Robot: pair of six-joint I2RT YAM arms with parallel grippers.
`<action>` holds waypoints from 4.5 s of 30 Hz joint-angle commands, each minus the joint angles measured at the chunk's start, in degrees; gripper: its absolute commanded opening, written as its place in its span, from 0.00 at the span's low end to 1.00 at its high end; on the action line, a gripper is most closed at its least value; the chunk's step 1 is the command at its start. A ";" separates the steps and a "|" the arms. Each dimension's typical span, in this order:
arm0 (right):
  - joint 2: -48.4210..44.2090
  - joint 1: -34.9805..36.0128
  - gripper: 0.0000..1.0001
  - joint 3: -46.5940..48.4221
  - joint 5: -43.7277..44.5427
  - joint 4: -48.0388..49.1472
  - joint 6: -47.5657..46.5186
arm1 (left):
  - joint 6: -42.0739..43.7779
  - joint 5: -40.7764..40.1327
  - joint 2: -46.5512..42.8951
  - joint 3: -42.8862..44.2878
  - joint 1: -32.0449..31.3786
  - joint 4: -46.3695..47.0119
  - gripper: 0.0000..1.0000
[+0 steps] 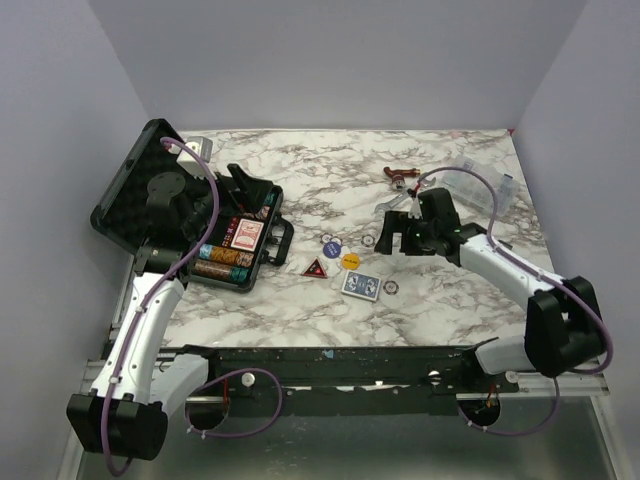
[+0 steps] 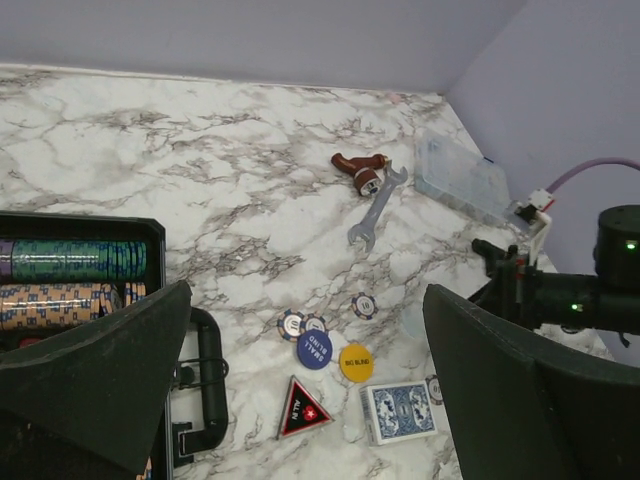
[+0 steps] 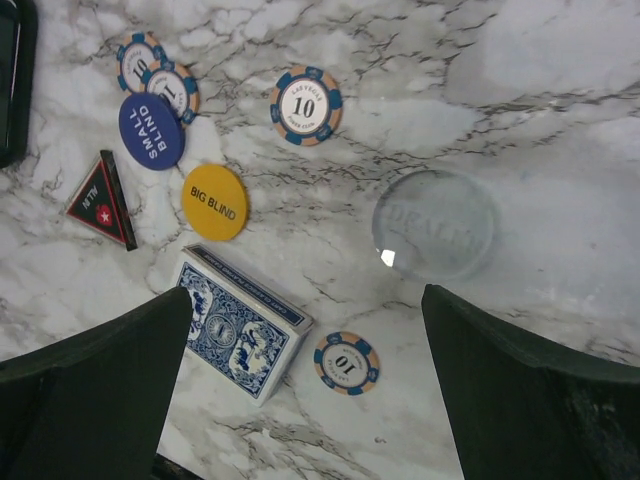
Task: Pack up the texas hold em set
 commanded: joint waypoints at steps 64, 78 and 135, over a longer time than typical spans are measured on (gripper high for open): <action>-56.83 15.61 1.00 -30.47 26.34 9.69 14.07 | -21.94 -30.32 38.41 11.23 -47.49 -36.42 0.99; -55.92 15.61 1.00 -31.06 25.64 10.56 13.76 | -27.29 -29.81 46.90 14.58 -51.30 -40.10 0.99; -53.63 15.59 1.00 -30.74 24.22 11.25 13.33 | 39.23 -47.15 25.86 14.45 -8.47 -23.02 0.20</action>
